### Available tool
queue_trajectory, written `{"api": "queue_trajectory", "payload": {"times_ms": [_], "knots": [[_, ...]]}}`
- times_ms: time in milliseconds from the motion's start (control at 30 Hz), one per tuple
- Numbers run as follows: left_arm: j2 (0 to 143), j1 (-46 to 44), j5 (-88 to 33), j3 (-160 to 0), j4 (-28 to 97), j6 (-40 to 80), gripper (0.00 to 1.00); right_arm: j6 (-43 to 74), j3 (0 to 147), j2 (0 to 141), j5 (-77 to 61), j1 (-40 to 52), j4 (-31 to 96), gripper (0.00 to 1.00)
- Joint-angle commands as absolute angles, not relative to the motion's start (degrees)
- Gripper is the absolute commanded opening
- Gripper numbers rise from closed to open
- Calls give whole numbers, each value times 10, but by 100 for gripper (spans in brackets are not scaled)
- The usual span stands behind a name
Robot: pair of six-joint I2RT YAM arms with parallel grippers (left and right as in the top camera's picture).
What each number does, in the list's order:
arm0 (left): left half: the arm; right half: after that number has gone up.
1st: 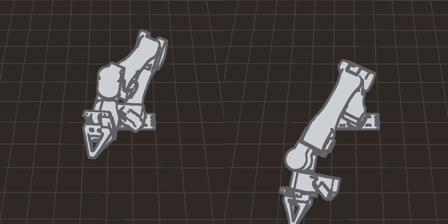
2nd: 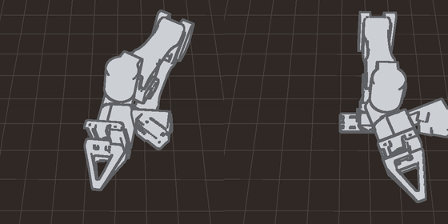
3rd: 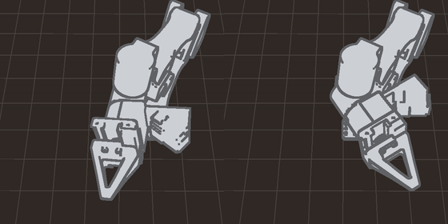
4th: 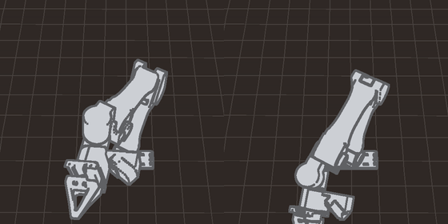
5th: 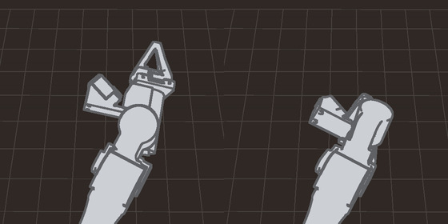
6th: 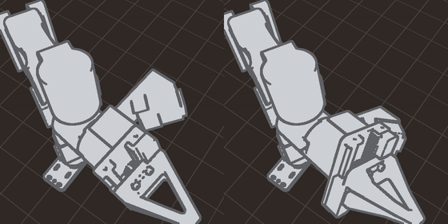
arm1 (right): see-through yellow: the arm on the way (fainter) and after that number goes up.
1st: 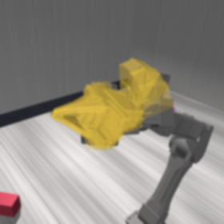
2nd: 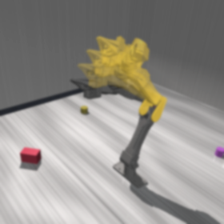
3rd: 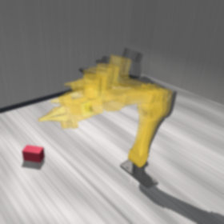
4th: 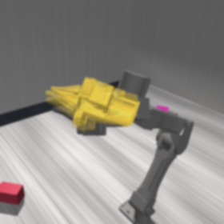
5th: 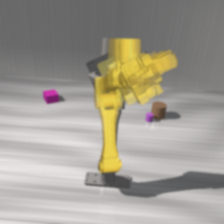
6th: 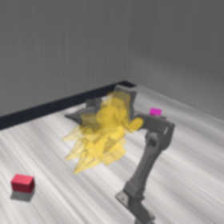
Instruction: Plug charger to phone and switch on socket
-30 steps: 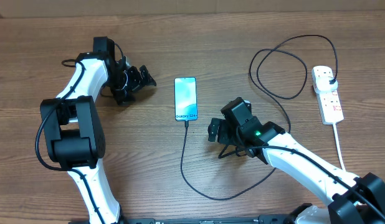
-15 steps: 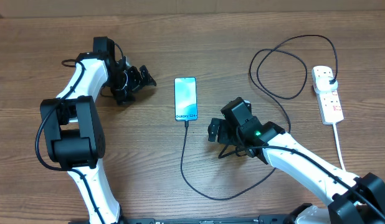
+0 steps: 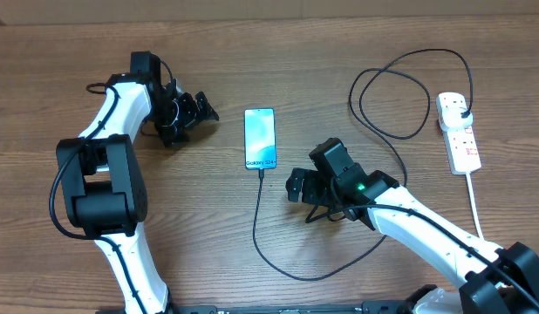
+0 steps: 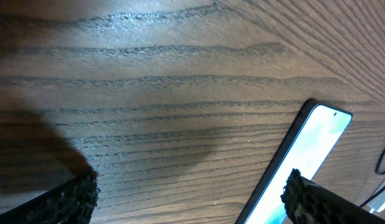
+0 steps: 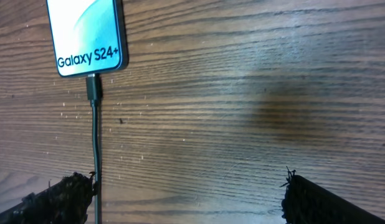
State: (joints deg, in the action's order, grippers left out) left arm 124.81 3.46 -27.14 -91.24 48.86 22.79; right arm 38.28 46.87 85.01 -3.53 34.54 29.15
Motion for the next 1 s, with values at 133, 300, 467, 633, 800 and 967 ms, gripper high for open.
{"api": "queue_trajectory", "payload": {"times_ms": [133,300,467,633,800,967], "knots": [[1281,38,-205,-890,486,228,100,381,477,840,-51,344,285,100],[1281,38,-206,-890,486,227,99,381,539,840,-26,317,340,100],[1281,38,-205,-890,486,228,100,395,660,840,-7,275,435,100],[1281,38,-205,-890,486,227,100,422,748,840,-1,228,482,100],[1281,38,-205,-890,486,227,100,423,758,843,0,176,501,100],[1281,38,-205,-890,486,228,99,422,758,851,42,134,555,100]]}}
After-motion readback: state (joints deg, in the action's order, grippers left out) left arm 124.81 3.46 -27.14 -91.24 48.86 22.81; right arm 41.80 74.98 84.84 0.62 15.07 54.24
